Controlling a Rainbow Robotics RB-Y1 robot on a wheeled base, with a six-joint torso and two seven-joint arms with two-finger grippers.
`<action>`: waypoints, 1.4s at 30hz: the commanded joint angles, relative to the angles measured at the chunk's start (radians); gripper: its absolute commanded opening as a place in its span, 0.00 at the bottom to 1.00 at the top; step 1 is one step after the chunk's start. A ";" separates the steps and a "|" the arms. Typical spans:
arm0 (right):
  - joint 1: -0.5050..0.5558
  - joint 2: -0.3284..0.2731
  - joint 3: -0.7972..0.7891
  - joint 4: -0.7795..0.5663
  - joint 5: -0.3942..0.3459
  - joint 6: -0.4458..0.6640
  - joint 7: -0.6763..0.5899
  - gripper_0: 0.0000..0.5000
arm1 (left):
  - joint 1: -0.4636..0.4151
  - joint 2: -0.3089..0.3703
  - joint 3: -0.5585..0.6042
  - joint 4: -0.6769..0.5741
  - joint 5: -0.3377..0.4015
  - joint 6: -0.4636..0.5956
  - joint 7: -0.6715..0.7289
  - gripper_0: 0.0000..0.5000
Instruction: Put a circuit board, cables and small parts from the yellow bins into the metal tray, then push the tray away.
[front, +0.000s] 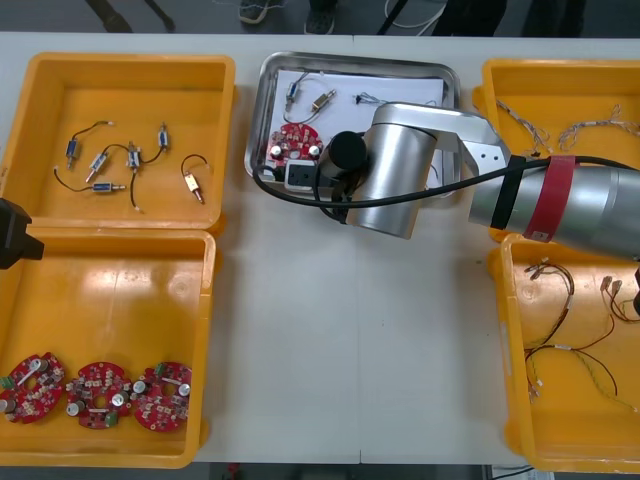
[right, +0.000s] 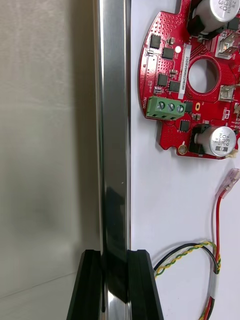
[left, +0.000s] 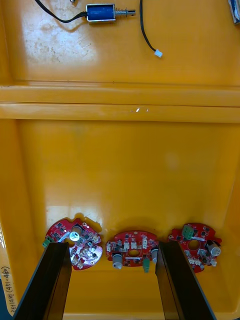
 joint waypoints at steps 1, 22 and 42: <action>-0.048 0.015 -0.037 0.024 0.020 -0.048 0.035 0.16 | 0.012 0.044 0.032 -0.024 -0.008 0.006 -0.005 1.00; -0.072 0.015 -0.038 0.087 0.032 -0.113 0.059 0.16 | 0.012 0.044 0.032 -0.024 -0.008 0.006 -0.005 1.00; -0.072 0.023 -0.041 0.070 0.028 -0.091 0.045 1.00 | 0.012 0.044 0.032 -0.024 -0.008 0.006 -0.005 1.00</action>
